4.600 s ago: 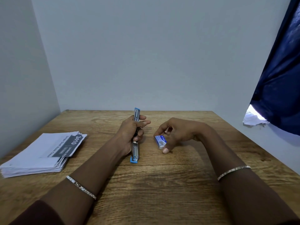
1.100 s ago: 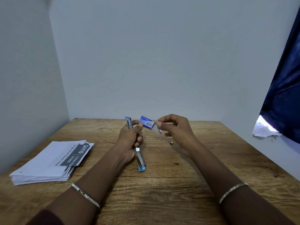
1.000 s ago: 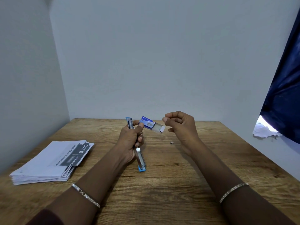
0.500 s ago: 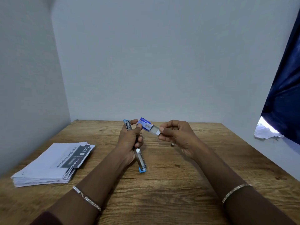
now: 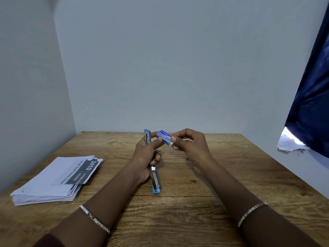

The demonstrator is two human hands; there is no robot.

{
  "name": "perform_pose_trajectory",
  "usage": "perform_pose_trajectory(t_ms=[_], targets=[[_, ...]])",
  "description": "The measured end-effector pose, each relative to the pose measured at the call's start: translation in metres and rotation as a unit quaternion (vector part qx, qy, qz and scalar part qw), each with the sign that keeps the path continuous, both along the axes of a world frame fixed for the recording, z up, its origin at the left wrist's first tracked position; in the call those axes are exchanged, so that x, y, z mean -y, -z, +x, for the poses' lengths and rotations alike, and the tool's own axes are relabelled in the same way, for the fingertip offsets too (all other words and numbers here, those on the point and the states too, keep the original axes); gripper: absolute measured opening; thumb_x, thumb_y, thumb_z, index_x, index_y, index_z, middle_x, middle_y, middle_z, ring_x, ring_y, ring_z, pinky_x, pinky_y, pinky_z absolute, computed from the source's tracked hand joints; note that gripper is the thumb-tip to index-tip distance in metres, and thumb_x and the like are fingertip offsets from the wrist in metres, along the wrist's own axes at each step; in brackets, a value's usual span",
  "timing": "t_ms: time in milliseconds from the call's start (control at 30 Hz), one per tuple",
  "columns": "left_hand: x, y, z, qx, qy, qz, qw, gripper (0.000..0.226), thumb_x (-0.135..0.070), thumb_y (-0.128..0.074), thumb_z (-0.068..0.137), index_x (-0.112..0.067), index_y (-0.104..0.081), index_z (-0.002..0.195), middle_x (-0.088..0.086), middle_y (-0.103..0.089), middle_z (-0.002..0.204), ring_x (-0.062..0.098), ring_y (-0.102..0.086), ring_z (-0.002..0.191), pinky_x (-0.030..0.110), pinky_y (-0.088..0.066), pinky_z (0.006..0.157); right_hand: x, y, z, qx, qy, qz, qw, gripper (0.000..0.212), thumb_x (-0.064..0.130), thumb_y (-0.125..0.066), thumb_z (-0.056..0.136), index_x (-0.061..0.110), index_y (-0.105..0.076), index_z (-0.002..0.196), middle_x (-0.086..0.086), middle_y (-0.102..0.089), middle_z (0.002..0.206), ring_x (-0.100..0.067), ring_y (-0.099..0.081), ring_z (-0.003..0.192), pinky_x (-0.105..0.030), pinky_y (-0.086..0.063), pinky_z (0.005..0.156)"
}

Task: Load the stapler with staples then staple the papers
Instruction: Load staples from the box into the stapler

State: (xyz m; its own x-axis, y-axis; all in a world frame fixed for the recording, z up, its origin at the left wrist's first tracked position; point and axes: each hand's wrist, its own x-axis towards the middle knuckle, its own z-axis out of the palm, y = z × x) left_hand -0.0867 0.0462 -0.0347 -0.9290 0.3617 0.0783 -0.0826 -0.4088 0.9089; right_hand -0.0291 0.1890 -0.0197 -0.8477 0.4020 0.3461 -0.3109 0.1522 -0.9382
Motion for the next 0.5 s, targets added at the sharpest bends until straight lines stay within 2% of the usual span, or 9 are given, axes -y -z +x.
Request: perform_pose_trajectory(t_ms=[167,267,367,500], targets=[[-0.0026,-0.0002,0.0051,-0.005,-0.004,-0.002,1.0,0.018,-0.029,-0.064,0.096,-0.016,-0.062,0.109,0.009,-0.077,0.1,0.008,-0.039,0.032,0.014,-0.027,0.03,0.0012,0.001,0.0005,-0.009,-0.001,0.008,1.0,0.009,0.008,-0.078,0.085,0.002,-0.075,0.091,-0.002,-0.075,0.077,-0.008,-0.067,0.061,-0.02,-0.056,0.061],[-0.0021,-0.0001,0.0042,-0.01,-0.026,-0.014,1.0,0.017,-0.023,-0.064,0.097,-0.019,-0.062,0.113,0.013,-0.077,0.101,0.009,-0.04,0.032,0.016,-0.028,0.03,0.004,0.0019,0.001,-0.01,-0.013,0.026,1.0,0.011,0.011,-0.079,0.084,0.004,-0.075,0.092,0.002,-0.077,0.079,-0.009,-0.069,0.066,-0.022,-0.057,0.063],[-0.0011,-0.0002,0.0027,-0.005,-0.022,-0.019,1.0,0.02,-0.016,-0.06,0.097,-0.023,-0.063,0.116,0.013,-0.079,0.095,0.009,-0.04,0.03,0.016,-0.029,0.029,0.0071,0.0026,0.0012,-0.01,-0.018,0.033,0.999,0.011,0.014,-0.08,0.084,0.007,-0.074,0.091,-0.009,-0.078,0.081,-0.012,-0.068,0.066,-0.025,-0.058,0.066],[-0.0025,0.0001,0.0032,0.012,0.013,-0.045,0.999,0.021,-0.012,-0.055,0.098,-0.016,-0.065,0.117,0.012,-0.08,0.086,0.007,-0.04,0.029,0.015,-0.026,0.027,0.0041,0.0007,0.0019,-0.021,-0.014,0.025,0.999,0.01,0.015,-0.079,0.085,0.008,-0.074,0.091,-0.004,-0.074,0.075,-0.007,-0.063,0.059,-0.021,-0.054,0.061]])
